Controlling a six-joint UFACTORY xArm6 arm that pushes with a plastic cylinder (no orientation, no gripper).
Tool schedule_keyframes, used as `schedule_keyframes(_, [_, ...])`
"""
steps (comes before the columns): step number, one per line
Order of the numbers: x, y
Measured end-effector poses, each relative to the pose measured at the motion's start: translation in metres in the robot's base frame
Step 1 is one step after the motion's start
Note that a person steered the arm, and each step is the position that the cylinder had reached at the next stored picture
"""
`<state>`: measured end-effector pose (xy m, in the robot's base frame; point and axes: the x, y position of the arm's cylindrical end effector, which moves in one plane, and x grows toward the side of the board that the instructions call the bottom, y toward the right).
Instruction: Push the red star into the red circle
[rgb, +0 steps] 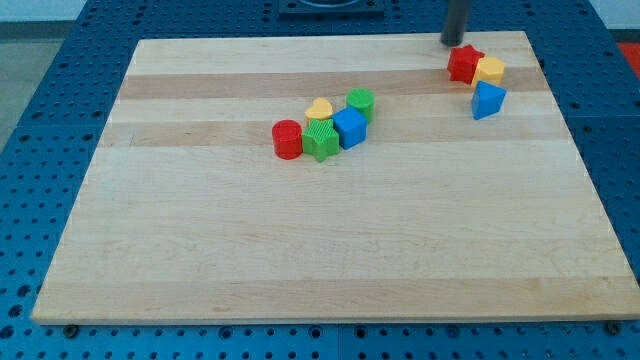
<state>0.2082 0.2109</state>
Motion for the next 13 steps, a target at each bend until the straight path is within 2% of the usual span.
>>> schedule_keyframes(1, [0.095, 0.074])
schedule_keyframes(2, [0.153, 0.063])
schedule_keyframes(4, [0.09, 0.063])
schedule_keyframes(6, [0.067, 0.009])
schedule_keyframes(7, [0.079, -0.021])
schedule_keyframes(9, [0.053, -0.04])
schedule_keyframes(10, [0.052, -0.088])
schedule_keyframes(12, [0.019, -0.157])
schedule_keyframes(13, [0.034, -0.167])
